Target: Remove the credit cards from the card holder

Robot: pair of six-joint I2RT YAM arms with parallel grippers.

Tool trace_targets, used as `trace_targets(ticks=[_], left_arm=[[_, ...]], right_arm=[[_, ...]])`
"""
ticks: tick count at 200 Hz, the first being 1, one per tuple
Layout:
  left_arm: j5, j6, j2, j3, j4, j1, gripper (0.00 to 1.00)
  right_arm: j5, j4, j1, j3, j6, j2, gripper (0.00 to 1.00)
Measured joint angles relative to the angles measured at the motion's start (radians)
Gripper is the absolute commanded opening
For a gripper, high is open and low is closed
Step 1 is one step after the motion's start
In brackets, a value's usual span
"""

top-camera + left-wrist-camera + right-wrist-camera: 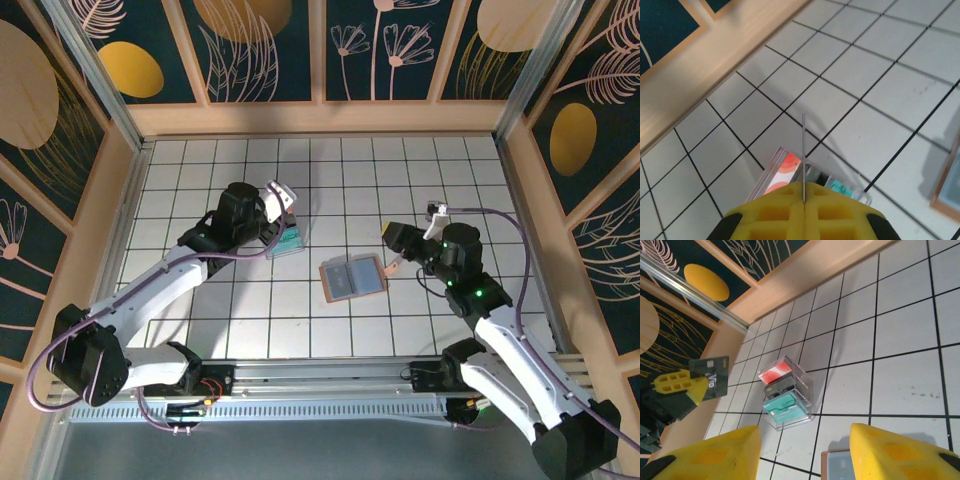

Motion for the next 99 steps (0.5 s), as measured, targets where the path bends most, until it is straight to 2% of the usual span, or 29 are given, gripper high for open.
trace_targets(ticks=[60,99], left_arm=[[0.085,0.267,0.083,0.002,-0.09,0.071,0.0],[0.127,0.376,0.138,0.026,-0.134,0.139,0.0]], right_arm=[[0.071,-0.069,0.0,0.0,0.008,-0.019,0.53],[0.105,-0.091,0.0,0.003,0.016,-0.027,0.53]])
